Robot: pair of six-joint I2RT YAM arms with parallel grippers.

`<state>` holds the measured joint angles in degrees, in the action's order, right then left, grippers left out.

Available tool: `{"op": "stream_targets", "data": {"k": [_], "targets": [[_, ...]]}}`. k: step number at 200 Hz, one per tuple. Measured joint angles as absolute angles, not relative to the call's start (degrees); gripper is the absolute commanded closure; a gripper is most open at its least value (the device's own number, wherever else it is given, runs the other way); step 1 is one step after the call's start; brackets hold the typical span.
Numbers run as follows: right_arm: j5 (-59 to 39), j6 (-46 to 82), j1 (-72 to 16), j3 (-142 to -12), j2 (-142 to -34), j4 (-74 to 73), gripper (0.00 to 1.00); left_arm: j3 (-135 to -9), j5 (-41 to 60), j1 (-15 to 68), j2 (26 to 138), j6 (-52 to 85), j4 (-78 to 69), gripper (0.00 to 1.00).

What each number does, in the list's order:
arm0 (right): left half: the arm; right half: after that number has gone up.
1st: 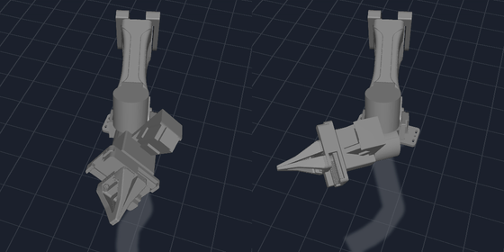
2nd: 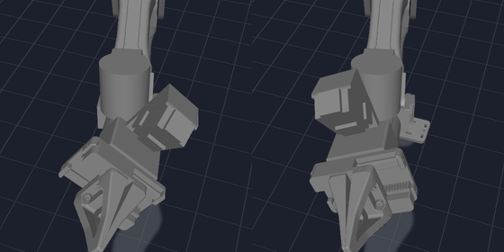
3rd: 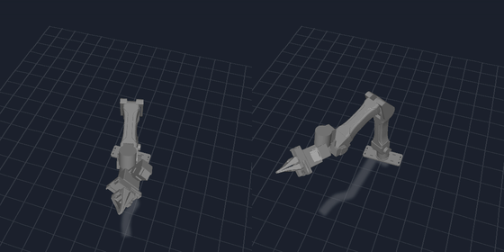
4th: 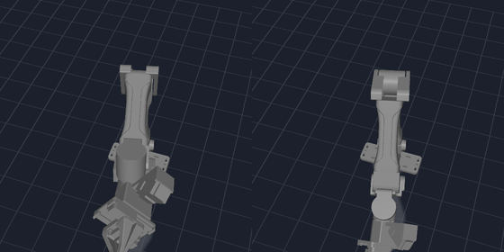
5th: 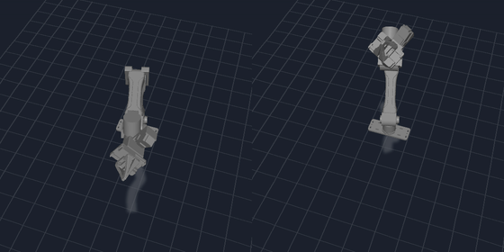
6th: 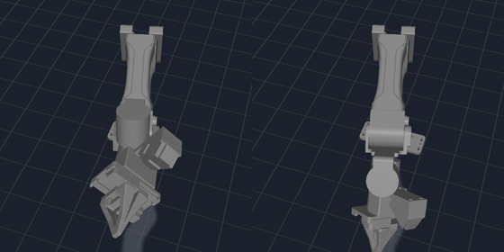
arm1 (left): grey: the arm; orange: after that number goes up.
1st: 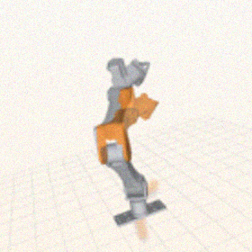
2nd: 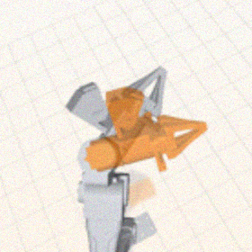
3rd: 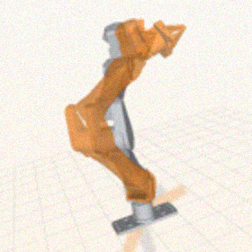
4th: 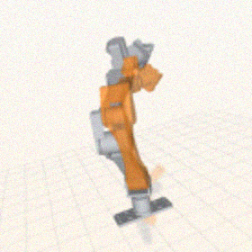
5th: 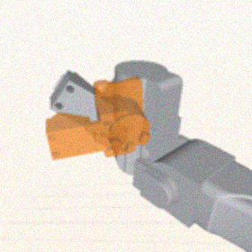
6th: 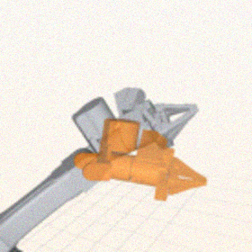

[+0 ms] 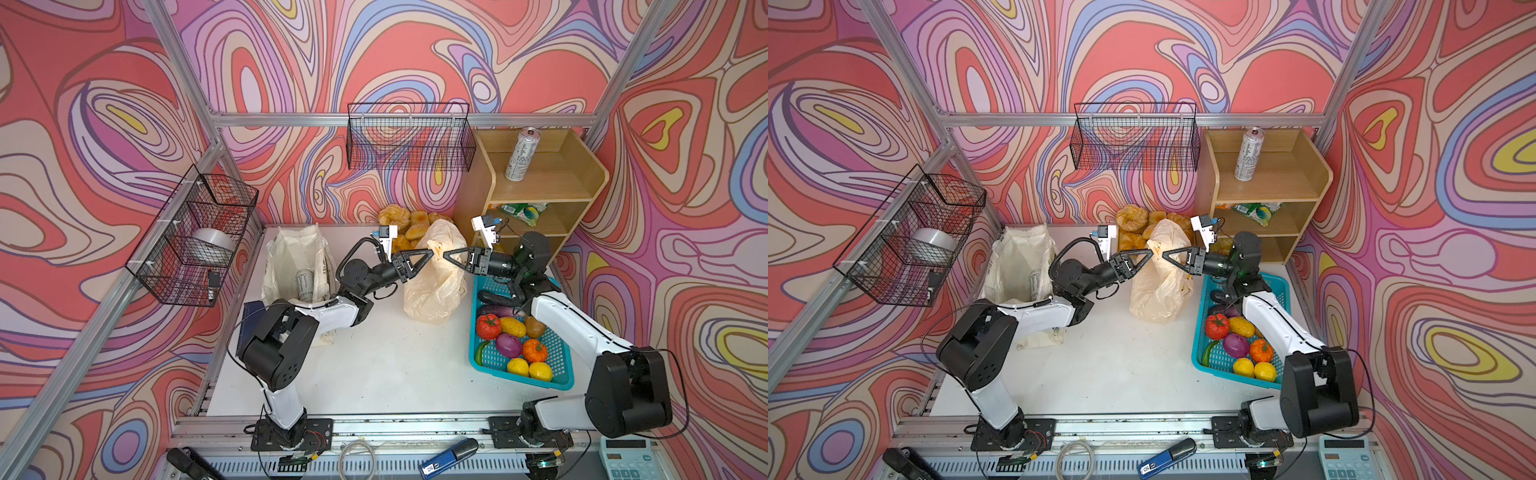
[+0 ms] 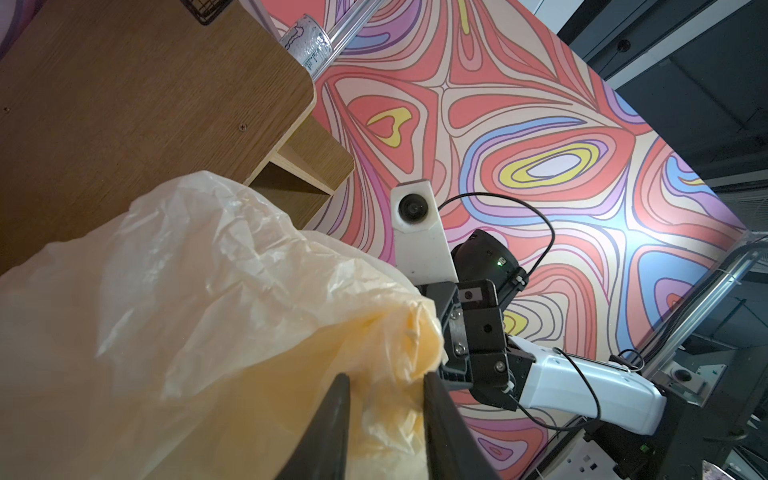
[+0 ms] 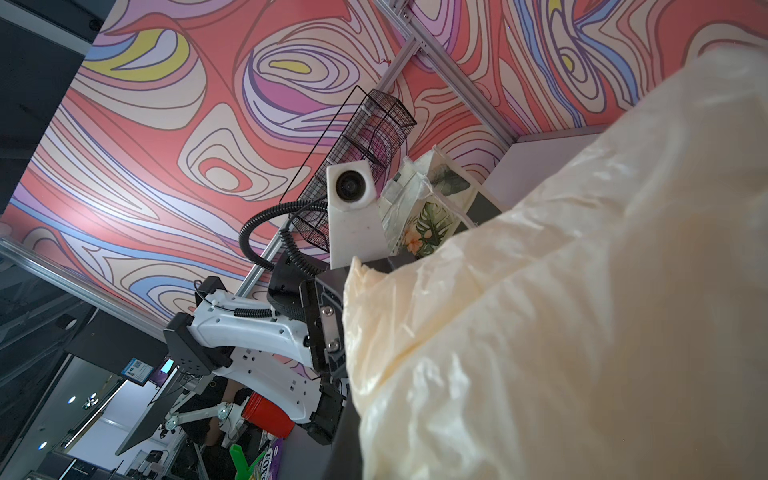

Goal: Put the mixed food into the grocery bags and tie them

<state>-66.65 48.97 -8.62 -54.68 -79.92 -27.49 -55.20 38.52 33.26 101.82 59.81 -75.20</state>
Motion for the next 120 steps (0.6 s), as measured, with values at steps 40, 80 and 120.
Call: {"op": "stream_targets", "data": {"k": [40,80,120], "targets": [[-66.46,48.97,-8.62,-54.68,-79.92,-27.53,1.0,-55.77,38.79,33.98,102.54,59.99,-75.2,1.0],[-66.54,50.37,-8.62,-54.63,-79.92,-29.19,1.0,-55.75,38.04,34.15,103.31,60.01,-75.29,1.0],[-67.59,55.75,-8.64,-53.82,-79.94,-35.46,1.0,-55.75,36.91,34.2,104.75,60.27,-77.56,1.0]]}}
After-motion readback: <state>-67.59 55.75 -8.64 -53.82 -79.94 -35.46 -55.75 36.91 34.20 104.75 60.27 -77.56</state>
